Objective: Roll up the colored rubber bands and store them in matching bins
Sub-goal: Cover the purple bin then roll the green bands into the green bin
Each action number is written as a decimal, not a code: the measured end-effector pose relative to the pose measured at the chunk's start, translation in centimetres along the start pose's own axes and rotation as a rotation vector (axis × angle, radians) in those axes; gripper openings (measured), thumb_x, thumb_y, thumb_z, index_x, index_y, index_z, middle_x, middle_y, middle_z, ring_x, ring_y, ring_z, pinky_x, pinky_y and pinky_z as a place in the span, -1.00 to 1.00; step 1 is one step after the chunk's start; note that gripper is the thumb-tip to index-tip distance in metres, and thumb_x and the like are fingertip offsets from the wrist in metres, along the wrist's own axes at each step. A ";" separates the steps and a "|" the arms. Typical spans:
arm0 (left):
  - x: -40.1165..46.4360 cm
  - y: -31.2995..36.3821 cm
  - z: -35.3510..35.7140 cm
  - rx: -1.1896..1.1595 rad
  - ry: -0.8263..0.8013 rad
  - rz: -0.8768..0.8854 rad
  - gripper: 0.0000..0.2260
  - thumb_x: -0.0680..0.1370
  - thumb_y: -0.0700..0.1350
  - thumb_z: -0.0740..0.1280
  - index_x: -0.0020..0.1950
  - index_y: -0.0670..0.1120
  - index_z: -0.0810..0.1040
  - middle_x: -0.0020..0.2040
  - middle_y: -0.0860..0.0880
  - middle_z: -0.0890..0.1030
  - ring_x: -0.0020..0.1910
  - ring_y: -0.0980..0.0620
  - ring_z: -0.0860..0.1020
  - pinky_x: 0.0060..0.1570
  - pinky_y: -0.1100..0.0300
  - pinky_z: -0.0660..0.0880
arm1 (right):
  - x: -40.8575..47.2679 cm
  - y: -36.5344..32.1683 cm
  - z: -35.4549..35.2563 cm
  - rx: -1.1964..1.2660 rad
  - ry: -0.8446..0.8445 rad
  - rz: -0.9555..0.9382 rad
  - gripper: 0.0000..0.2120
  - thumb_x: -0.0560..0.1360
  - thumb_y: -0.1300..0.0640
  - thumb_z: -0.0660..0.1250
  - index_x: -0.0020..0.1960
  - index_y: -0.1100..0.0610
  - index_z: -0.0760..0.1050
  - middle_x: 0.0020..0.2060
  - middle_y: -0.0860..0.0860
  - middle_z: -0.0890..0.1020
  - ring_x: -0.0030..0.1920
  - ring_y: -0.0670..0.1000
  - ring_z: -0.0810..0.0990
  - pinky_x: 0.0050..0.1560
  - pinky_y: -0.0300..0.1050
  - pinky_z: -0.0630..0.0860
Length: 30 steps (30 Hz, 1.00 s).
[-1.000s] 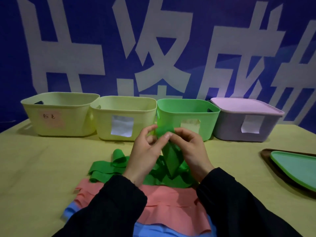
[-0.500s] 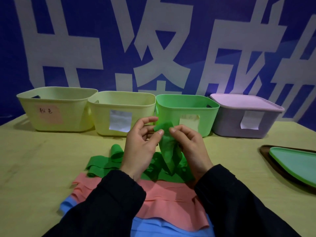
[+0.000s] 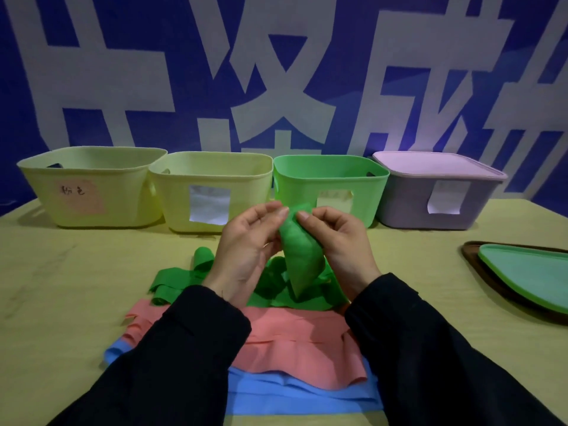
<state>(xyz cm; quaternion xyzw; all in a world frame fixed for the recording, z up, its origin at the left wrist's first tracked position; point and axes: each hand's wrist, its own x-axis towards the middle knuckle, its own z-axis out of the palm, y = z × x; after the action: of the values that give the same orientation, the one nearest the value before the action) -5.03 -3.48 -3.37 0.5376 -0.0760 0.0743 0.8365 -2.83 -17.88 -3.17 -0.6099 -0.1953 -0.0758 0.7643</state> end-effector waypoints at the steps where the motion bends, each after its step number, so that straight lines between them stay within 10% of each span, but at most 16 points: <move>1: -0.1 0.2 -0.1 0.009 -0.009 -0.020 -0.67 0.50 -0.13 0.44 0.23 -0.21 0.57 -0.05 -0.10 0.70 -0.15 0.06 0.66 -0.14 0.23 0.60 | 0.0 0.0 0.1 0.002 -0.001 -0.003 -0.86 0.54 0.30 0.39 -0.20 0.20 0.57 -0.40 -0.04 0.64 -0.38 -0.15 0.57 -0.31 -0.31 0.50; 30: -1.2 -0.1 0.0 0.398 0.073 0.330 -0.91 0.55 -0.21 0.37 -0.04 -0.07 0.66 -0.11 -0.08 0.68 -0.09 -0.14 0.65 -0.07 -0.03 0.63 | -0.5 -0.7 -0.1 -0.129 -0.077 -0.068 -0.94 0.55 0.28 0.38 -0.07 0.19 0.62 -0.28 -0.03 0.66 -0.25 -0.11 0.60 -0.22 -0.29 0.52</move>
<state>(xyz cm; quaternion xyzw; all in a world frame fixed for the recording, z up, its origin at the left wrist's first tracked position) -6.17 -3.59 -3.70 0.6689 -0.1164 0.2425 0.6930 -3.47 -18.21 -2.79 -0.6532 -0.2401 -0.0905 0.7124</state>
